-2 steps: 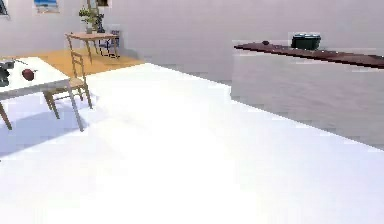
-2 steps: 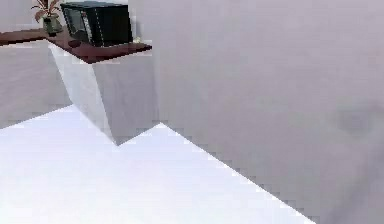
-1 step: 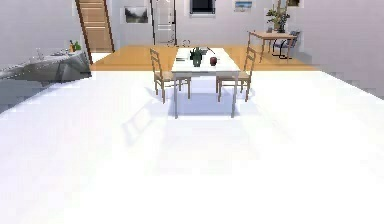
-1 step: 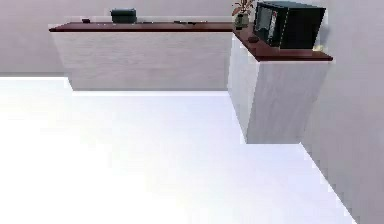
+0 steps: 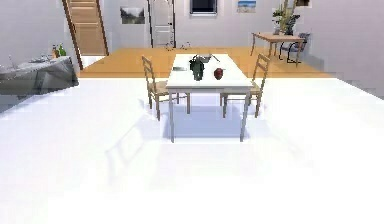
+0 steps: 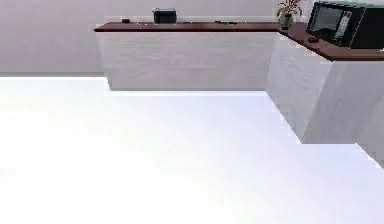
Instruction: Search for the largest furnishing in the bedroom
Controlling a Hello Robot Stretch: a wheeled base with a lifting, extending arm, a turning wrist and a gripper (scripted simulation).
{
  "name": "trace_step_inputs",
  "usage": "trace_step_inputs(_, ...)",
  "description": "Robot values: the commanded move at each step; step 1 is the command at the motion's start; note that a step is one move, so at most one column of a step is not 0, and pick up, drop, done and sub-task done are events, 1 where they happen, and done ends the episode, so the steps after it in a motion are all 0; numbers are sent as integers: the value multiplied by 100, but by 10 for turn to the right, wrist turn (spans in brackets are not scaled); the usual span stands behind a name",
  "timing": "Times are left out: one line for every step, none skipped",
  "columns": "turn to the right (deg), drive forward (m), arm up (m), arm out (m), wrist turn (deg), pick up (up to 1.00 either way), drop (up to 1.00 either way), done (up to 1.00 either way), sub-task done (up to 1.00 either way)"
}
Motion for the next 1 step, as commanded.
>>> trace_step_inputs(-300, 0, 0, 0, 0, 0, 0, 0, 0)
